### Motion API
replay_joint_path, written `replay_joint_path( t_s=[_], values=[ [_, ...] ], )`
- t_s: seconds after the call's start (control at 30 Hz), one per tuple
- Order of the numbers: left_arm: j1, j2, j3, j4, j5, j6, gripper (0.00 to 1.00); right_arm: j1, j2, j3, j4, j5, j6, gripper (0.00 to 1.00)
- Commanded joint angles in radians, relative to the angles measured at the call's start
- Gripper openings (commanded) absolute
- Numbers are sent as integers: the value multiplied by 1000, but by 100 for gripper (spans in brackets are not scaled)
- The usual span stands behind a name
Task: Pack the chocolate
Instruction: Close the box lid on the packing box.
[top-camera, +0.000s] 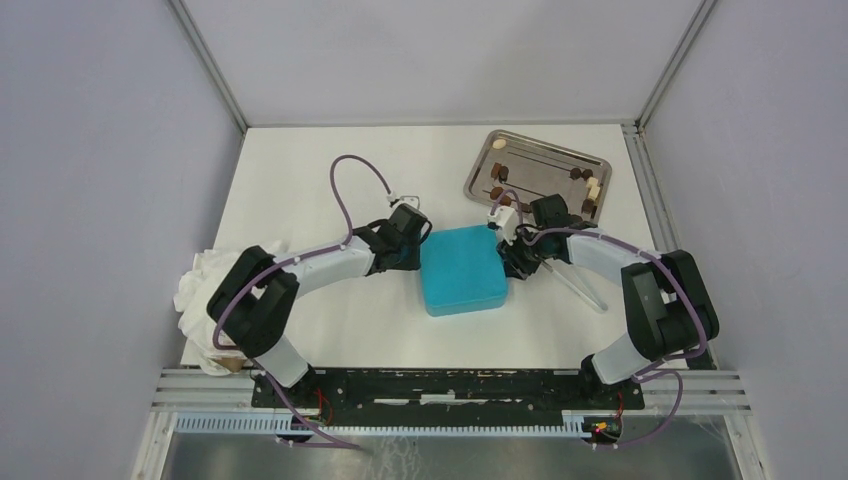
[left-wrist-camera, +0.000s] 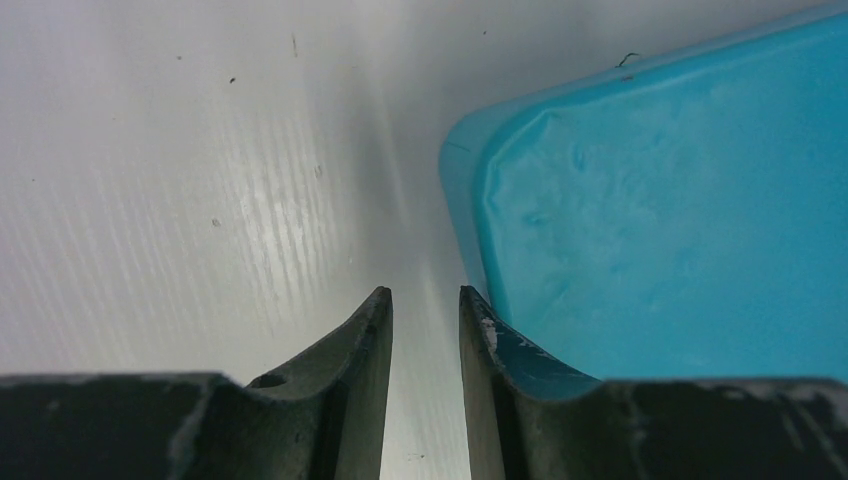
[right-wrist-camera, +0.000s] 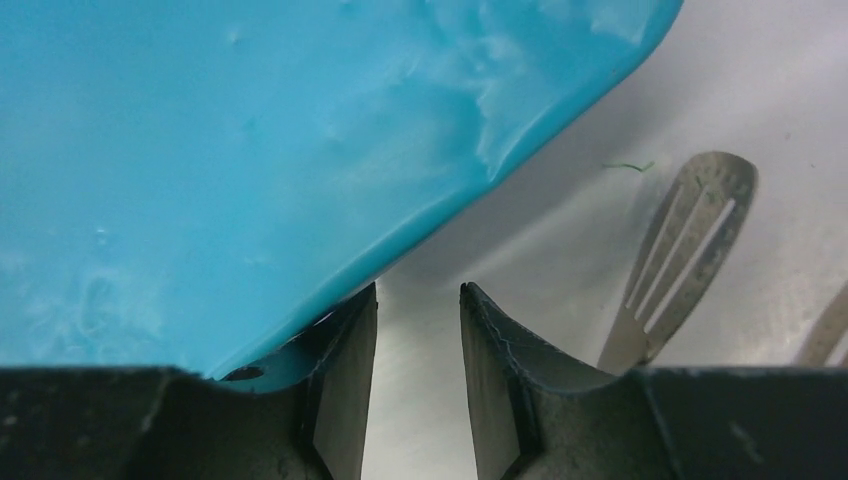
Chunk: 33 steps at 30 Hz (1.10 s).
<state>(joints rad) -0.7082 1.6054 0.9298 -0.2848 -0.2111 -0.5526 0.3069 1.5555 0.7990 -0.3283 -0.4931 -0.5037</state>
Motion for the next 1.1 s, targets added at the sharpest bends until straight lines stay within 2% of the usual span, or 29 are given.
replay_joint_path(
  t_s=[0.0,0.27,0.4,0.57,0.63,0.7,0.77,0.83,1.07],
  values=[
    [-63,45,105,-16,-59,-44,38,-7,-25,41,7,71,-6,43],
    [-96,72,175,-101,-133,-41,38,-32,-56,38,11,103,-8,47],
    [-106,80,190,-117,-133,-36,38,-54,-89,54,0,149,-22,55],
    [-110,79,186,-121,-131,-36,38,-107,-227,34,30,178,-28,65],
    [-109,81,188,-120,-128,-35,38,-128,-285,15,40,114,-41,71],
    [-111,84,194,-120,-119,-33,38,-134,-324,-12,44,-41,-59,78],
    [-115,88,200,-120,-116,-30,38,-135,-318,-28,33,-254,-39,84],
    [-119,87,200,-122,-116,-32,38,-134,-276,-32,36,-351,12,86],
    [-138,65,173,-120,-122,-57,39,-127,-153,-48,84,-289,145,88]
  ],
)
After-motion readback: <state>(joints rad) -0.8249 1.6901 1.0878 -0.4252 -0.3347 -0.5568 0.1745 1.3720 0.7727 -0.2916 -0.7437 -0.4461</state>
